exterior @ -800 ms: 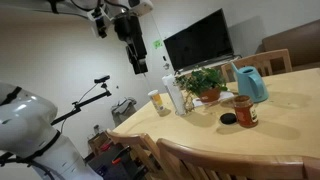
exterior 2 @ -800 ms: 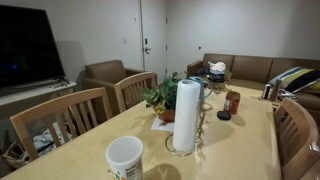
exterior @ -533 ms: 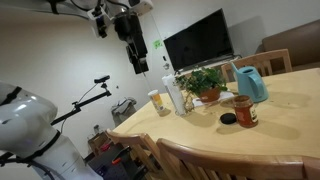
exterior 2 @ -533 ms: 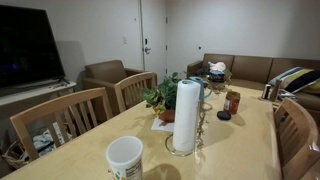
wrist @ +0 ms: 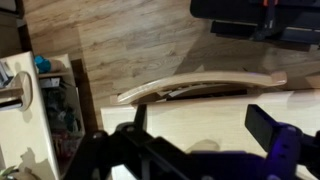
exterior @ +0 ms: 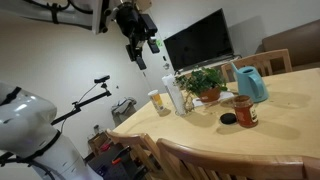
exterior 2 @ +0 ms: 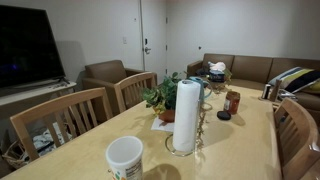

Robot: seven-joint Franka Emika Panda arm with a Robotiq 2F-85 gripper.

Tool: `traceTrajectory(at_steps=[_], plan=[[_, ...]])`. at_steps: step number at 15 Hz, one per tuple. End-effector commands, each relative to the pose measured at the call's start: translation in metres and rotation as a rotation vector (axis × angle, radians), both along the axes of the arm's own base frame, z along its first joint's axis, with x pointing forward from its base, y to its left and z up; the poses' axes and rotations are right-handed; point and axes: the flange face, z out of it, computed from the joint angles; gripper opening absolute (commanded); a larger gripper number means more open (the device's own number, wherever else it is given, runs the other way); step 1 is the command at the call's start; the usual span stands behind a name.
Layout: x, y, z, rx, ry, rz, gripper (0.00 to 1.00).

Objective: Use the black lid to close the jar

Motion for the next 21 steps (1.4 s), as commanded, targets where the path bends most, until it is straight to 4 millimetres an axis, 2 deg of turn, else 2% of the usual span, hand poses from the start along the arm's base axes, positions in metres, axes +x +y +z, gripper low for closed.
traceTrajectory(at_steps=[1,7,11,13,17,18,21], plan=[[0.004,0.005,0.002,-0.05,-0.028,0.19,1.0],[0.024,0.017,-0.007,-0.027,-0.143,0.485,1.0],[0.043,0.029,-0.015,0.069,-0.202,0.666,1.0],[0.055,0.034,-0.023,0.102,-0.179,0.639,1.0],[0.08,0.033,-0.041,0.018,-0.181,0.449,1.0],[0.061,0.037,-0.036,0.063,-0.171,0.519,1.0],[0.075,0.037,-0.046,0.042,-0.162,0.464,1.0]])
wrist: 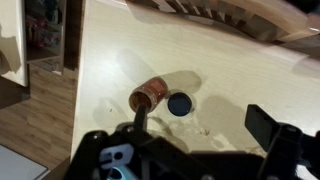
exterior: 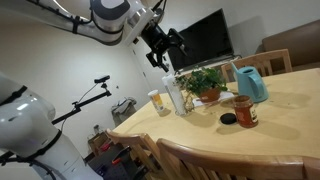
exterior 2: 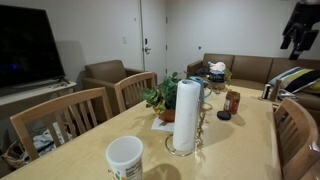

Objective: Use the black lid to close the jar

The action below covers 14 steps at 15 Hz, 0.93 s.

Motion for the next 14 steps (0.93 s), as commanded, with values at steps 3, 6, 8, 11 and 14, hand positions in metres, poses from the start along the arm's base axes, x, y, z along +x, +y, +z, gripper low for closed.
traceTrajectory(at_steps=[3,6,8,11,14], plan=[[0.002,-0.002,0.001,-0.001,-0.002,-0.007,1.0],[0.012,0.003,0.0,0.013,0.046,0.063,1.0],[0.018,0.007,-0.004,0.003,0.085,0.153,1.0],[0.033,0.008,-0.013,-0.049,0.163,0.316,1.0],[0.057,0.002,-0.023,-0.091,0.203,0.423,1.0]])
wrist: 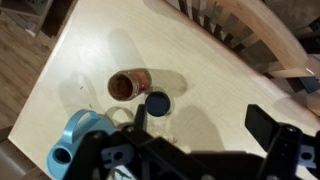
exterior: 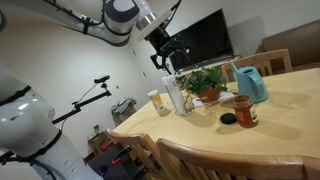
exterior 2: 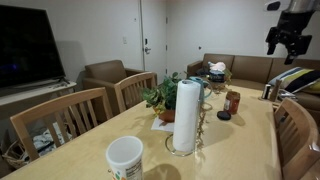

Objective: Use the black lid to close the jar

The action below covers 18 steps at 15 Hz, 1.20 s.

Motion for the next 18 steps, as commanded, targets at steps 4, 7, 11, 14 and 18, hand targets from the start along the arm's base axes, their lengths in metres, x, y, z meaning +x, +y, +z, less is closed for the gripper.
traceTrajectory(at_steps=[4,7,11,14,18], plan=[[0.07,-0.012,-0.018,-0.06,0.054,0.115,1.0],[0.102,-0.014,-0.034,-0.062,0.05,0.095,1.0],[0.132,-0.015,-0.062,-0.084,0.077,0.084,1.0],[0.146,-0.016,-0.087,-0.123,0.11,0.094,1.0],[0.144,-0.016,-0.104,-0.143,0.135,0.106,1.0]])
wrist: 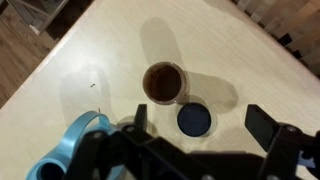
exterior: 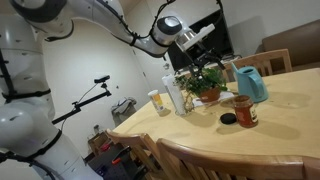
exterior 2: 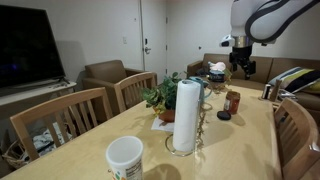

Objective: Use the black lid to close the jar

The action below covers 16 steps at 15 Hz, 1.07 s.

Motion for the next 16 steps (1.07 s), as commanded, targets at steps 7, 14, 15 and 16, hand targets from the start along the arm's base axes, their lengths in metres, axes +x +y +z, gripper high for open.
traceTrajectory(at_steps=[7,14,15,16], plan=[[0.008,-0.001,-0.006,-0.014,0.009,0.004,1.0],[0.011,0.018,-0.042,-0.048,0.069,0.048,1.0],[0.011,0.023,-0.05,-0.05,0.086,0.066,1.0],[0.012,0.028,-0.058,-0.06,0.099,0.078,1.0]])
